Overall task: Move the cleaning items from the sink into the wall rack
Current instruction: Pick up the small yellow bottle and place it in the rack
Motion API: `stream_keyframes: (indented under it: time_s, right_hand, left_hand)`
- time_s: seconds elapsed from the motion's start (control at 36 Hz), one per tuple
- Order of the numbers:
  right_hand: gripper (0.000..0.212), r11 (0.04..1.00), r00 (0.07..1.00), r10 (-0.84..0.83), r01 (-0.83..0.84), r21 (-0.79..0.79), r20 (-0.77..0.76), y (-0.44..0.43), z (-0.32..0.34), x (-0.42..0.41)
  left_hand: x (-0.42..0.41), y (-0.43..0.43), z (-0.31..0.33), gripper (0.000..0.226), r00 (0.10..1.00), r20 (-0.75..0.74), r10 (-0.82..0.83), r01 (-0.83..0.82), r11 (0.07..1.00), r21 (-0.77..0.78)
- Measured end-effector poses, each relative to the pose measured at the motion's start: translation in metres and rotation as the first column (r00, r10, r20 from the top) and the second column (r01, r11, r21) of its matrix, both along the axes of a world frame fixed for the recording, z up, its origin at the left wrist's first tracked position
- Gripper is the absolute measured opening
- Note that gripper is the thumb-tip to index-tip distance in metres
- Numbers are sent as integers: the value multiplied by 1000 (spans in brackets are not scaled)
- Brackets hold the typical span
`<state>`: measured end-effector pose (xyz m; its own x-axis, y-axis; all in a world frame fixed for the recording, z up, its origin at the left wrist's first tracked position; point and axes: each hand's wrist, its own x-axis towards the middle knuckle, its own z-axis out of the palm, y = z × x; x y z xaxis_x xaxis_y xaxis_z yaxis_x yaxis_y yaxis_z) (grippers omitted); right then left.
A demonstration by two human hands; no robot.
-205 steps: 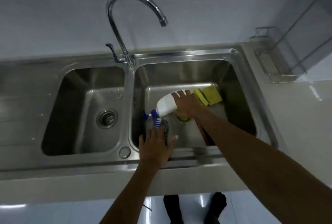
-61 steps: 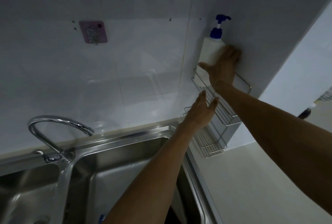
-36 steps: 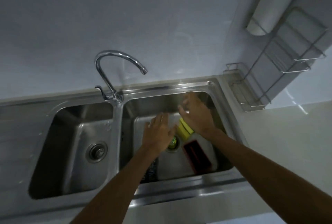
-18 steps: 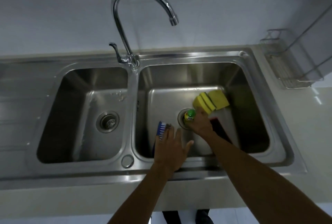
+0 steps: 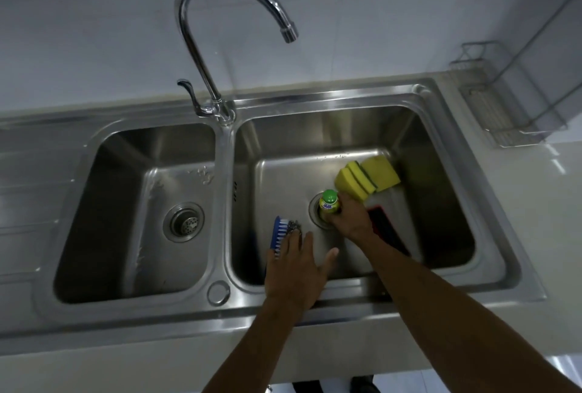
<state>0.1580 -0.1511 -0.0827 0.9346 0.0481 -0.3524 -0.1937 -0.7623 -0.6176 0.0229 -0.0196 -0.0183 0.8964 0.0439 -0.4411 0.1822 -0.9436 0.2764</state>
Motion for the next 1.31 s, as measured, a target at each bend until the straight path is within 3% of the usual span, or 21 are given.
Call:
stream_keyframes:
  time_s: [0.17, 0.28, 0.33, 0.58, 0.75, 0.92, 1.11, 1.31]
  right_hand:
    - [62, 994, 994, 2, -15, 111, 114, -24, 49, 0]
    - [43, 993, 986, -16, -3, 115, 166, -57, 114, 18]
    - [45, 993, 976, -28, 2, 118, 217, -79, 158, 31]
    - [44, 995, 826, -48, 88, -44, 561, -177, 364, 86]
    - [41, 973, 706, -131, 226, -46, 696, -234, 447, 125]
    - [49, 947, 643, -191, 320, -33, 742, -277, 449, 166]
    - [52, 928, 726, -234, 365, -74, 646, -294, 407, 202]
    - [56, 922, 726, -259, 383, -60, 637, -283, 398, 216]
  left_hand:
    - [3, 1, 7, 85, 999, -10, -37, 37, 999, 8]
    - [28, -10, 28, 81, 999, 43, -16, 14, 999, 36]
    - [52, -23, 49, 80, 992, 121, -25, 19, 998, 53]
    - [175, -111, 198, 78, 927, 375, 7, 110, 951, -289]
    - [235, -174, 269, 79, 888, 460, 5, 205, 891, -406]
    - [279, -236, 298, 82, 904, 427, 1, 252, 807, -535]
    - [304, -286, 286, 81, 947, 319, 30, 205, 708, -676]
    - [316, -303, 270, 77, 946, 311, 90, 183, 644, -743]
